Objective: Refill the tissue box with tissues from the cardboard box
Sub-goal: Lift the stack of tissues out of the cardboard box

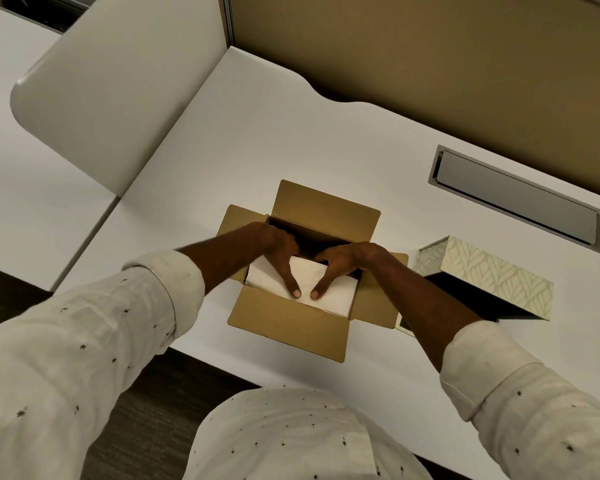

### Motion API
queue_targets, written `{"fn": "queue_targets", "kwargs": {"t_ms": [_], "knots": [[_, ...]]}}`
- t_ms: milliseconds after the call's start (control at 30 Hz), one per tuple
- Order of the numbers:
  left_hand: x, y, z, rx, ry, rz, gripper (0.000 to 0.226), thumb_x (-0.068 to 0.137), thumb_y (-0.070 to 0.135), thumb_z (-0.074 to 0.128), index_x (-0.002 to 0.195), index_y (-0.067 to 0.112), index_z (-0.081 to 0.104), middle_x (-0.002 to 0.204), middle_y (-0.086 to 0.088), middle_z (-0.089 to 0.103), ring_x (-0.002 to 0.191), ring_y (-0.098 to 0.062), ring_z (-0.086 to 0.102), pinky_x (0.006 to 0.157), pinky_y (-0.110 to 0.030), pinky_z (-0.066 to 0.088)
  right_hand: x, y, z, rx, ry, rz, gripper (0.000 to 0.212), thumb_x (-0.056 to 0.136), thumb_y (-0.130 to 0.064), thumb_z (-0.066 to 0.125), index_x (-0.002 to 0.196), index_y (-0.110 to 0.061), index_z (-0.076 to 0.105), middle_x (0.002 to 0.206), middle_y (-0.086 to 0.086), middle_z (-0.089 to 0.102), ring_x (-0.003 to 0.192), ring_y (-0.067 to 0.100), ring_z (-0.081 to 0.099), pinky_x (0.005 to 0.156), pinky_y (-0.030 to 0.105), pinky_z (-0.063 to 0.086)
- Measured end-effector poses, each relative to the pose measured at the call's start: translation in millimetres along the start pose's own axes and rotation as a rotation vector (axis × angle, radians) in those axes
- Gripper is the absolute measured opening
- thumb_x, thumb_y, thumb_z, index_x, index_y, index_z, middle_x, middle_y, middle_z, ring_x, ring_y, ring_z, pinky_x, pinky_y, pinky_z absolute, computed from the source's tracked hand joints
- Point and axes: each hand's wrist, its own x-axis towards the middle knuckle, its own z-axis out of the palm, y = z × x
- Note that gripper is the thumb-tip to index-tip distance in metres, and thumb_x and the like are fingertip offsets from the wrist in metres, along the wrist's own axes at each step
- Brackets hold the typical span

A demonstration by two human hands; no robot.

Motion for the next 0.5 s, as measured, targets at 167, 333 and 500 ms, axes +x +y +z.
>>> {"fn": "queue_targets", "kwargs": {"t_ms": [167, 333, 500], "knots": [[-4, -9, -5, -0.073, 0.062, 0.038, 0.109, 0.047, 0.075, 0.082, 0.138, 0.03, 0.04, 0.132, 0.004, 0.056, 0.098, -0.013, 0.05, 0.081, -0.031, 0.045, -3, -1, -3, 0.061, 0.154, -0.056, 0.078, 0.057, -0.054, 0.092, 0.12, -0.035, 0.05, 0.107, -0.015, 0.063, 0.096, 0.01, 0.063, 0.072, 0.024, 0.053], [-9, -24, -14, 0.007, 0.163, 0.063, 0.117, 0.054, 0.065, 0.085, 0.144, 0.021, 0.025, 0.135, -0.003, 0.054, 0.101, -0.016, 0.051, 0.085, -0.033, 0.049, -1, -6, -4, 0.002, 0.341, -0.091, 0.098, 0.055, -0.058, 0.091, 0.134, -0.025, 0.044, 0.126, -0.003, 0.061, 0.107, 0.017, 0.059, 0.09, 0.035, 0.055], [-14, -38, -19, 0.073, 0.284, 0.166, 0.113, 0.059, 0.055, 0.088, 0.147, 0.018, 0.028, 0.139, -0.007, 0.054, 0.119, -0.025, 0.055, 0.095, -0.035, 0.047, -4, -9, -3, -0.069, 0.531, -0.114, 0.101, 0.056, -0.064, 0.087, 0.135, -0.023, 0.04, 0.128, 0.002, 0.063, 0.1, 0.017, 0.057, 0.081, 0.034, 0.051]]}}
